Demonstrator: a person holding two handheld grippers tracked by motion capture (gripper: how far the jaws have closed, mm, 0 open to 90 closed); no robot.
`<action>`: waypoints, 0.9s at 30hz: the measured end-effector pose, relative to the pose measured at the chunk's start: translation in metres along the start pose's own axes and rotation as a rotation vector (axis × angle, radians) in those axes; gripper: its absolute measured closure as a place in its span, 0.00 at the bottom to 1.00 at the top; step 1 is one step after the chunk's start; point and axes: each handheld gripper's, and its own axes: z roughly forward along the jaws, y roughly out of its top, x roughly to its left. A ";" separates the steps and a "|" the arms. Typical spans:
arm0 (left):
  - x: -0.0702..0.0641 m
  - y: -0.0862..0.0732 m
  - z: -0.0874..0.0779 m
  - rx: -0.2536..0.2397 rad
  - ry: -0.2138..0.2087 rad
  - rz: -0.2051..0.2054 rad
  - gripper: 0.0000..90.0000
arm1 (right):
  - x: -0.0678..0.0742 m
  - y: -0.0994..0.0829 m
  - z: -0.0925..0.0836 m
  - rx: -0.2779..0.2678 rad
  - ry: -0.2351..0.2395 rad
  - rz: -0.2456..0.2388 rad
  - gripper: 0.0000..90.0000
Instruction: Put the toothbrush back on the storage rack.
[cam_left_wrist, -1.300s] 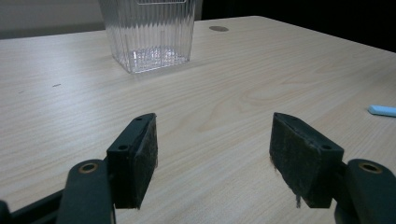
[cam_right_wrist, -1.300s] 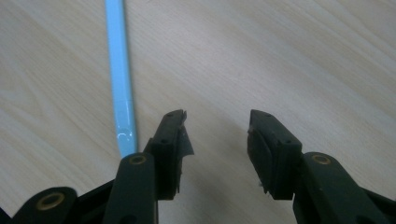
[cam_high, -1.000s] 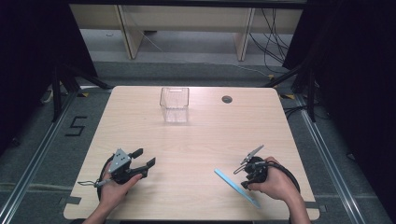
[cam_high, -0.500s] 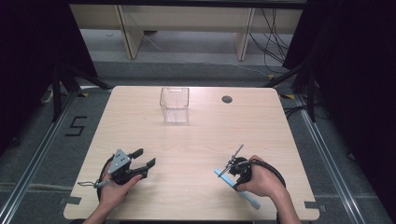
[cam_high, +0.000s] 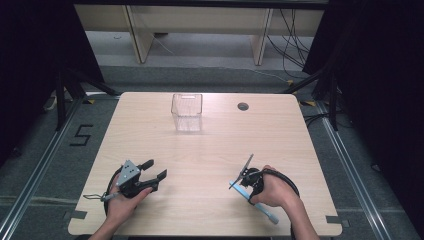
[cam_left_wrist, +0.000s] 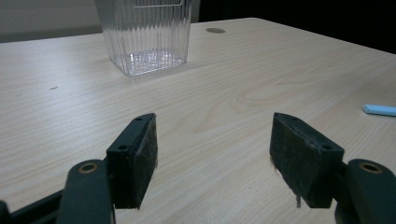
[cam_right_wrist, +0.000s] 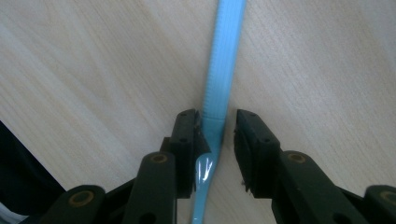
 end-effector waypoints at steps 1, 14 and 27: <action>0.000 0.000 0.001 -0.006 -0.004 -0.005 0.35 | 0.001 0.001 0.000 0.003 0.005 0.001 0.78; -0.001 0.000 0.000 -0.001 -0.002 -0.005 0.35 | 0.005 0.007 0.004 0.055 -0.043 -0.070 0.87; 0.000 0.000 -0.002 0.020 -0.037 -0.045 0.37 | 0.002 0.007 0.001 0.066 -0.028 -0.216 0.88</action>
